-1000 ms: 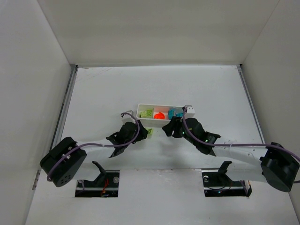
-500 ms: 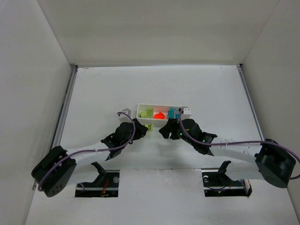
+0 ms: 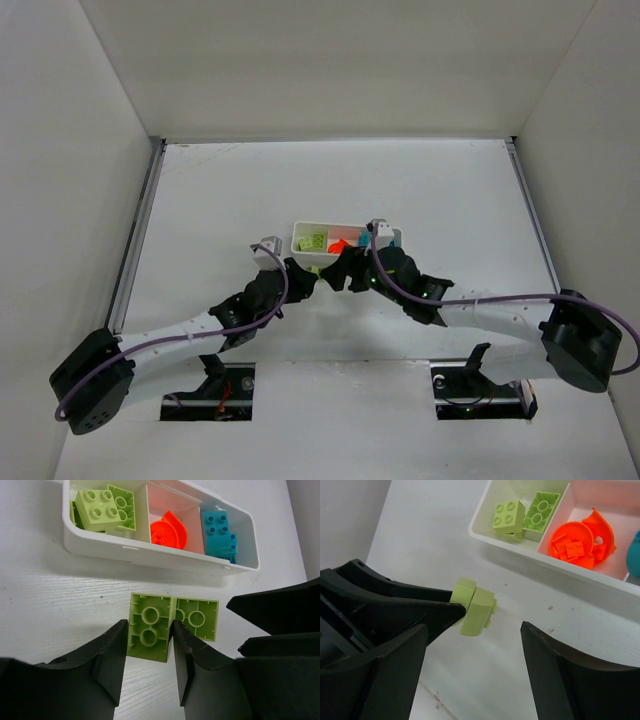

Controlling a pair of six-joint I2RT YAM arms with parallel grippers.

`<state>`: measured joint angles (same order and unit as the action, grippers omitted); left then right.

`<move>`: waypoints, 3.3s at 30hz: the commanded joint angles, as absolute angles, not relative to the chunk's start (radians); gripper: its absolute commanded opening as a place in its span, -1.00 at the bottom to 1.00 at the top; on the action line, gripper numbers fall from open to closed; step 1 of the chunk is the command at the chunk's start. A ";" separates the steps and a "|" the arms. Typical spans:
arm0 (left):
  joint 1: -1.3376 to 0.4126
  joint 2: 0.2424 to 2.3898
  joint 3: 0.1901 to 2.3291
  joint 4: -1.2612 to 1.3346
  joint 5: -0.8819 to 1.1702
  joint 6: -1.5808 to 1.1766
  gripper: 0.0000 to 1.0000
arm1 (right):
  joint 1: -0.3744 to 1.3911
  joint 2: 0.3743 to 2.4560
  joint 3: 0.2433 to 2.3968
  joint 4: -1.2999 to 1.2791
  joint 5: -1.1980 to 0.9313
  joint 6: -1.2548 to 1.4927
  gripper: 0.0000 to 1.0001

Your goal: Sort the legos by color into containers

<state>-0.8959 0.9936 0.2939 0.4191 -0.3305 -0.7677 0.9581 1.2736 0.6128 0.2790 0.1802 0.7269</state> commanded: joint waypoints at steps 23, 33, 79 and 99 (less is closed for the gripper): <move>-0.889 0.807 0.265 0.410 -0.341 -0.758 -0.64 | 0.933 1.378 0.644 0.373 0.173 0.782 -0.53; -0.731 0.696 0.281 0.295 -0.333 -0.729 -0.63 | 0.858 1.420 0.773 0.328 0.186 0.683 -0.47; -0.712 1.081 0.514 0.451 -0.281 -0.581 -0.62 | 0.826 1.425 0.890 0.195 0.377 0.526 -0.12; -0.709 1.502 0.798 0.411 -0.376 -0.457 -0.51 | 0.729 1.189 0.657 0.278 0.311 0.551 -0.11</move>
